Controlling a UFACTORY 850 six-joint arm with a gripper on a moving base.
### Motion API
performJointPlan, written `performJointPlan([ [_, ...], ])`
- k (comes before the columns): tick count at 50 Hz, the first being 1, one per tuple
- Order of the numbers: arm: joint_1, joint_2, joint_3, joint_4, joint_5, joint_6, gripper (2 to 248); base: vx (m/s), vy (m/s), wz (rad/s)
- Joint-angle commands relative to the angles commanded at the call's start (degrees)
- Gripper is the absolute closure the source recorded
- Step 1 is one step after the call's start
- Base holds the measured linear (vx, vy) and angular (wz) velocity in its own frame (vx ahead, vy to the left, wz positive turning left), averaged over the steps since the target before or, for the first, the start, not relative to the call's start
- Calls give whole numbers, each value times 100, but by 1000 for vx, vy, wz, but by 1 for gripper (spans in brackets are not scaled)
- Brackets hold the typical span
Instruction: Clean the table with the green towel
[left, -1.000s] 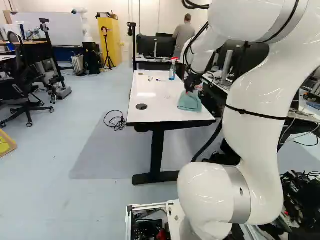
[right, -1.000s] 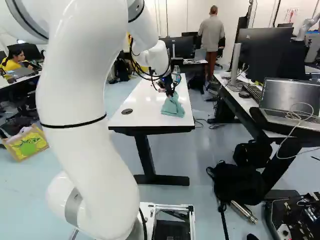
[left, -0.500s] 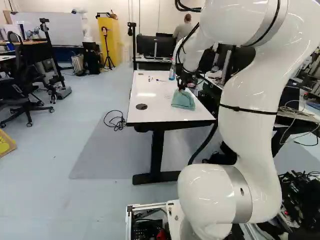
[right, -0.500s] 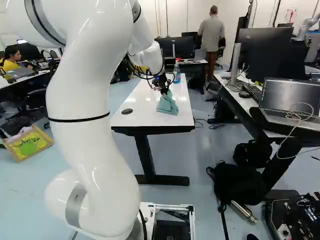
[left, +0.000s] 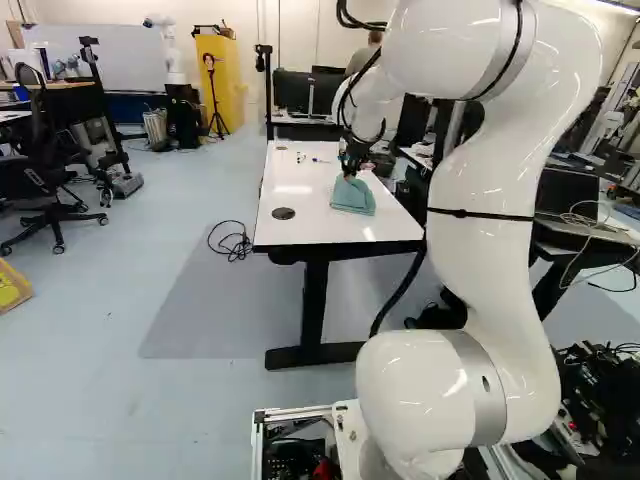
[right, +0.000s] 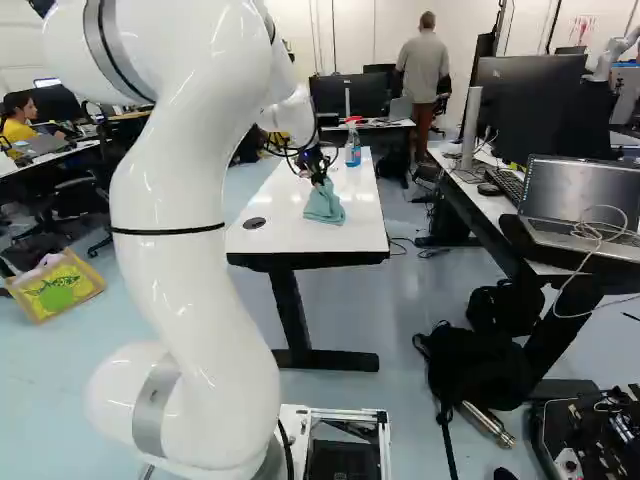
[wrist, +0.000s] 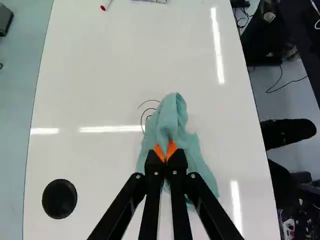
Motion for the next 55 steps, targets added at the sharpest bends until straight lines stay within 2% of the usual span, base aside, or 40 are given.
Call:
performJointPlan([
  [17, 183, -370, -435, 0, 0, 0, 226, 0, 0, 0],
  [55, 192, -976, -690, 0, -98, 0, 226, 0, 0, 0],
])
